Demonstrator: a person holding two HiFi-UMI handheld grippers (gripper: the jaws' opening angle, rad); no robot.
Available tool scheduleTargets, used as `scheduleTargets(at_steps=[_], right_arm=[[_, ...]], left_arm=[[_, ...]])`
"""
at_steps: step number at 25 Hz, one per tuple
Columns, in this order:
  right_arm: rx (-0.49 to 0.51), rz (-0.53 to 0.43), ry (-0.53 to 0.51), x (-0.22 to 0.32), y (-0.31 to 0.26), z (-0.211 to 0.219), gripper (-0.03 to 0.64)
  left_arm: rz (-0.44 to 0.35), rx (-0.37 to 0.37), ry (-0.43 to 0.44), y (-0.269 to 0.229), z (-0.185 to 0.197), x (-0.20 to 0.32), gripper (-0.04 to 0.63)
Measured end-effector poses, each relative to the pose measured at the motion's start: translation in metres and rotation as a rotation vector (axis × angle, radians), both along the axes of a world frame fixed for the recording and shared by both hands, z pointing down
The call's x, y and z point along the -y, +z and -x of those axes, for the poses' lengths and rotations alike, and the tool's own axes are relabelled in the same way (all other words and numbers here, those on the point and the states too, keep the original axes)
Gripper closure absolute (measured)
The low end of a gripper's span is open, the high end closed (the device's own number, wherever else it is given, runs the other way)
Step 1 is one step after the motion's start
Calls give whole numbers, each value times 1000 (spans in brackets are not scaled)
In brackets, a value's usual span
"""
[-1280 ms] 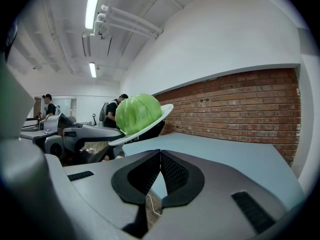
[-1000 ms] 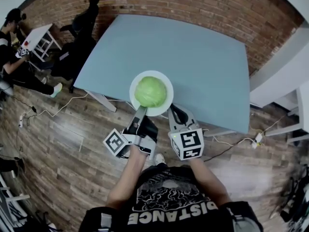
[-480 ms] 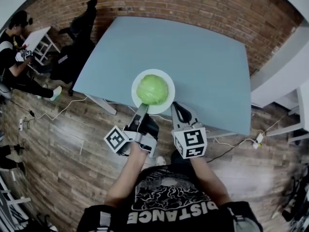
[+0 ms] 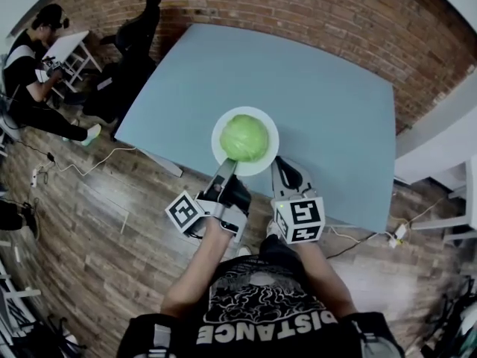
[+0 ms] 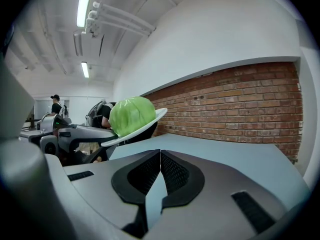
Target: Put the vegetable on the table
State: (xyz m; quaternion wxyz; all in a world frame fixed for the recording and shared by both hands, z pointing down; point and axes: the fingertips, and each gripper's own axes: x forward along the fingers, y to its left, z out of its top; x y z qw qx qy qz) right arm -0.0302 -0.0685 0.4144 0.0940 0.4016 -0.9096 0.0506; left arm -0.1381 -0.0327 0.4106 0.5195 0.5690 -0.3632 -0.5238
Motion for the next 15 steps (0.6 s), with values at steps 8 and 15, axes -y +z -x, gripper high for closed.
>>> scheduleTargets(at_steps=[8, 15], right_arm=[[1, 8, -51, 42, 3, 2, 607], [8, 18, -81, 68, 7, -3, 607]], left_arm=[[6, 6, -47, 3, 0, 36, 580], [23, 7, -75, 9, -8, 56, 580]])
